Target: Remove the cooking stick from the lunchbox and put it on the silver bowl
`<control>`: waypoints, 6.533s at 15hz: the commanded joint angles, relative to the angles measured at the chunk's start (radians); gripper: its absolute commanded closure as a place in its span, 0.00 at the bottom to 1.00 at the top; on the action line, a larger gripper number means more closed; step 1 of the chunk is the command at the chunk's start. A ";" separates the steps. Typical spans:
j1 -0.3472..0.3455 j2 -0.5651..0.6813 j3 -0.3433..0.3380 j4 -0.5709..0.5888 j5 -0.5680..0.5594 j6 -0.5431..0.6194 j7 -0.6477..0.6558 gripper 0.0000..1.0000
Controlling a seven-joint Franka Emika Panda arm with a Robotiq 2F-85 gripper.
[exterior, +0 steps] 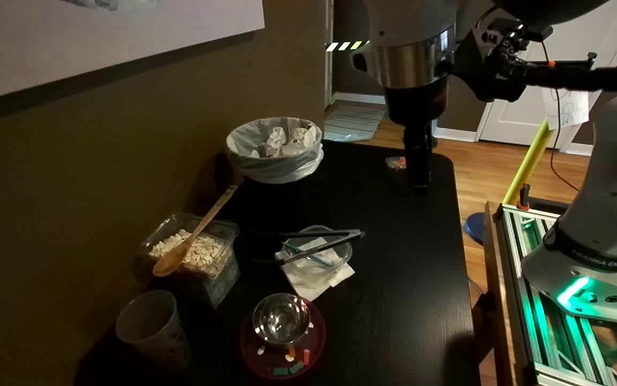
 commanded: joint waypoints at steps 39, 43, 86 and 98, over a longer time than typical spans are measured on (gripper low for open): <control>0.084 0.779 -0.102 0.894 -0.065 0.032 -0.543 0.00; 0.096 0.794 -0.125 0.898 -0.066 0.025 -0.490 0.00; 0.088 1.215 -0.156 1.155 -0.157 0.461 -1.229 0.00; 0.101 1.294 -0.135 1.250 -0.136 0.424 -1.247 0.54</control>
